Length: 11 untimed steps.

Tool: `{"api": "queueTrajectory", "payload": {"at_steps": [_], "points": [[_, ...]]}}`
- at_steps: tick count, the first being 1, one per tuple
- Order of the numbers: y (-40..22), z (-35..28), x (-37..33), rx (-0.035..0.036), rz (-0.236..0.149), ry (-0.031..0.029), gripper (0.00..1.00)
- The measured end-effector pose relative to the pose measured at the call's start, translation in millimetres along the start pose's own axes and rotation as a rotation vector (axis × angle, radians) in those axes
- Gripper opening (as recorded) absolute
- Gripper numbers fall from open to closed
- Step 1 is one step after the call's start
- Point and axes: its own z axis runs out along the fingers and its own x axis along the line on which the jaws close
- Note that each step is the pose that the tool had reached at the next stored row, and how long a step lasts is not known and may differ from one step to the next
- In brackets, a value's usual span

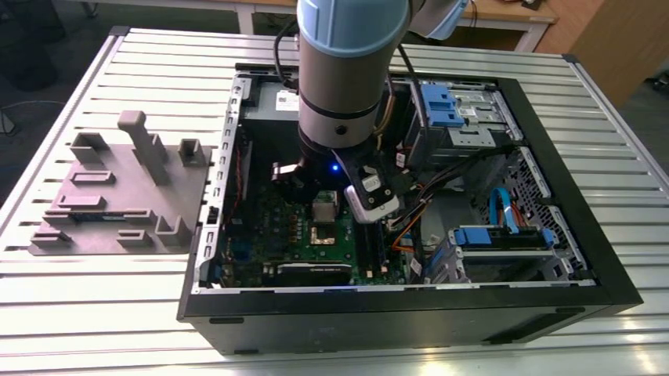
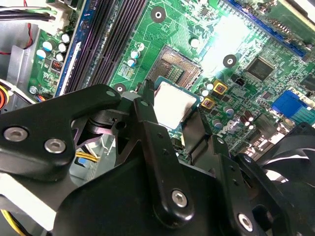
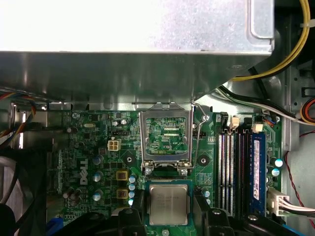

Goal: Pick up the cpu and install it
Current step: 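Place the cpu into insertion slot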

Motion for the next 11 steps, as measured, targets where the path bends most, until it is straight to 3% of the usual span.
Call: {"api": "queueTrajectory", "payload": {"at_steps": [6, 11], "points": [[0.0, 0.1, 0.0, 0.0000, 0.000, 0.0000, 0.47], [-0.5, 6.1, 0.0, -0.0002, 0.000, -0.0001, 0.47]]}}
